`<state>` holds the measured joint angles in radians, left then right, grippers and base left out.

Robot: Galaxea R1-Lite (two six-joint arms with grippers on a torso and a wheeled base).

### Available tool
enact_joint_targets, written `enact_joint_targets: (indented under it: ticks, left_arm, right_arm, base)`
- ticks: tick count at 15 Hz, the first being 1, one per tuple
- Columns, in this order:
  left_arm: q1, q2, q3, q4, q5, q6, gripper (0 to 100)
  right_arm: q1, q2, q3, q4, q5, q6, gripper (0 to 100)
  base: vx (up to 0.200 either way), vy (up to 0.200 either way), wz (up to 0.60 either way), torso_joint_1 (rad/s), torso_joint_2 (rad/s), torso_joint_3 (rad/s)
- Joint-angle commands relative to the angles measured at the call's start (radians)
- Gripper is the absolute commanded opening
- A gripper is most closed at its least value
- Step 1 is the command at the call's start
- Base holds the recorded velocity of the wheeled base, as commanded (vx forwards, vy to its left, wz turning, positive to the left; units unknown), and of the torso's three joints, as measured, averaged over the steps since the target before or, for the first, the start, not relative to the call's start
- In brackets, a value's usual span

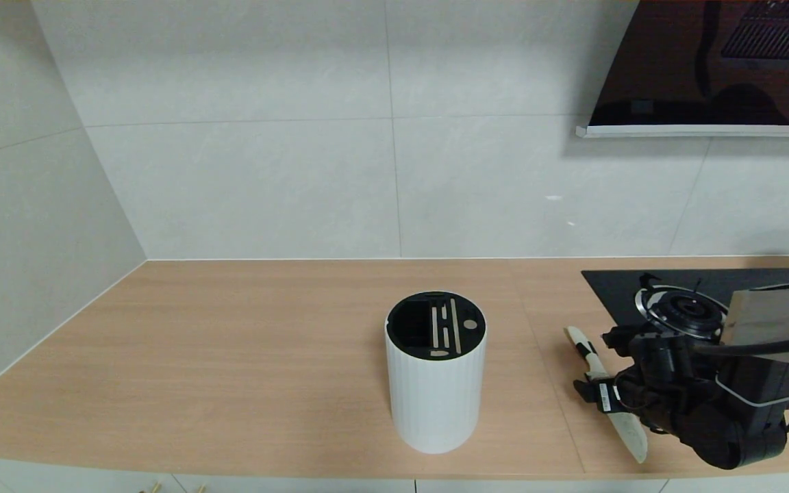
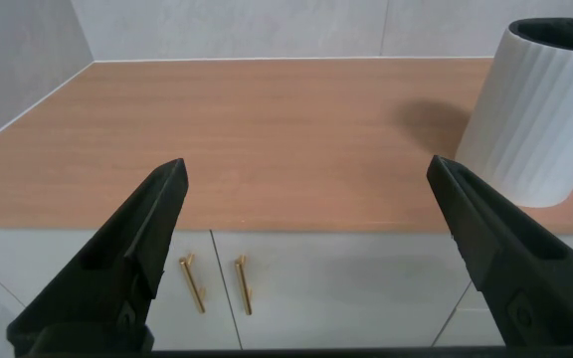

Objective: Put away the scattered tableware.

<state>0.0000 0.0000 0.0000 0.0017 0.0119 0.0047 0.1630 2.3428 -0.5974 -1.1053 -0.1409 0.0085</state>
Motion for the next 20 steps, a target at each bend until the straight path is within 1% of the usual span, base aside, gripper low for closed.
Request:
enact_joint_targets:
  ticks: [1, 2, 3, 11, 14, 20]
  left_arm:
    - [0.000, 0.002, 0.000, 0.000, 0.000, 0.000, 100]
    - [0.000, 0.002, 0.000, 0.000, 0.000, 0.000, 100]
    - [0.000, 0.002, 0.000, 0.000, 0.000, 0.000, 100]
    - [0.000, 0.002, 0.000, 0.000, 0.000, 0.000, 100]
    - [0.000, 0.002, 0.000, 0.000, 0.000, -0.002, 100]
    - [0.000, 0.002, 0.000, 0.000, 0.002, -0.003, 100]
  right_arm:
    - [-0.007, 0.013, -0.005, -0.001, 0.000, -0.001, 100]
    - [-0.007, 0.015, -0.007, -0.001, 0.000, -0.001, 100]
    - [-0.007, 0.016, -0.013, -0.001, 0.000, 0.002, 0]
    - [-0.007, 0.024, -0.018, -0.001, 0.000, 0.002, 0]
    - [-0.007, -0.019, -0.005, -0.001, -0.002, 0.007, 0]
    - [0.009, -0.324, 0.100, 0.007, 0.001, 0.005, 0]
  base:
    - [0.000, 0.000, 0.00, 0.000, 0.00, 0.000]
    - [0.000, 0.000, 0.00, 0.000, 0.00, 0.000]
    - [0.000, 0.000, 0.00, 0.000, 0.00, 0.000]
    - [0.000, 0.000, 0.00, 0.000, 0.00, 0.000]
    - [0.000, 0.000, 0.00, 0.000, 0.00, 0.000]
    - [0.000, 0.000, 0.00, 0.000, 0.00, 0.000]
